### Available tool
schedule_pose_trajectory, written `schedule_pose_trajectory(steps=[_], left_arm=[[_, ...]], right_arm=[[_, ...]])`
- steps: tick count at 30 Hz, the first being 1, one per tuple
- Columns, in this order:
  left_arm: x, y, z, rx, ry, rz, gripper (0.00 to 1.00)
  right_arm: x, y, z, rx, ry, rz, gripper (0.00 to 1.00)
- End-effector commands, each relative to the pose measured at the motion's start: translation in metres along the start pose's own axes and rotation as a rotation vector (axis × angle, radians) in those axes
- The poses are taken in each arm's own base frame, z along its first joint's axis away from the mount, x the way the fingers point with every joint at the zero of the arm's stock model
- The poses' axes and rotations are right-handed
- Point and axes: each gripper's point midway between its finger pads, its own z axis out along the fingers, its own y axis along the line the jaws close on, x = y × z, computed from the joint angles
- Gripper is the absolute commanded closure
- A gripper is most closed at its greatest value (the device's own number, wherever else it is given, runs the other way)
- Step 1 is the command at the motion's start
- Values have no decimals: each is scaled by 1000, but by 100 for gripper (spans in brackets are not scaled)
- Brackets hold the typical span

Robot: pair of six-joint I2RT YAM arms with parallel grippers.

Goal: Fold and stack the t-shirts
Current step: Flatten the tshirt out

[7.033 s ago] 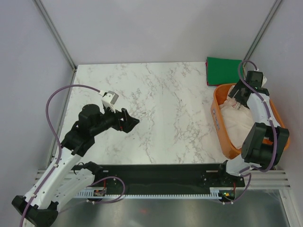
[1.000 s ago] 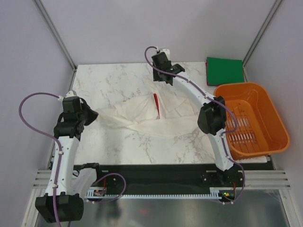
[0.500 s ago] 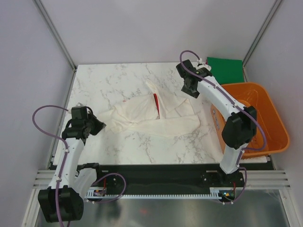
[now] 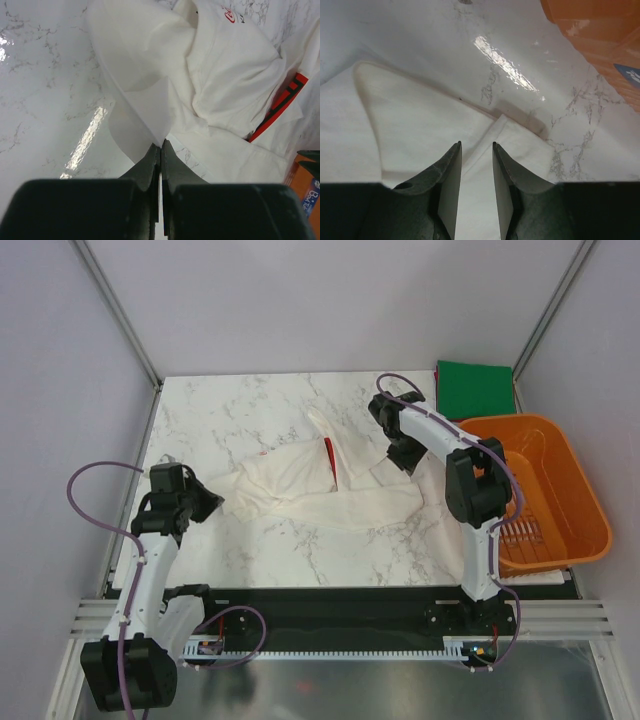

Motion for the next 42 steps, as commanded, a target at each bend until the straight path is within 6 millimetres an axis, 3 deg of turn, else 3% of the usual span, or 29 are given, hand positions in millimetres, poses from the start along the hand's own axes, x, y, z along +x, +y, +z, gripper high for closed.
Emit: schedule_pose_trajectory(steps=[1, 11, 19, 34, 37, 40, 42], left_arm=[[-5, -6, 3, 38, -22, -16, 98], [-2, -9, 8, 69, -9, 15, 98], [-5, -13, 5, 89, -27, 24, 98], [-2, -14, 8, 101, -15, 17, 98], [-2, -15, 6, 107, -17, 15, 98], [-2, -15, 6, 108, -16, 13, 98], [-2, -16, 6, 114, -17, 14, 98]], right_arm=[[-4, -10, -4, 39, 0, 72, 60], [12, -13, 22, 112, 33, 56, 56], [14, -31, 44, 186, 46, 77, 53], [21, -34, 54, 191, 67, 73, 54], [21, -32, 53, 183, 65, 70, 58], [19, -34, 51, 178, 56, 67, 72], [17, -35, 49, 172, 48, 65, 95]])
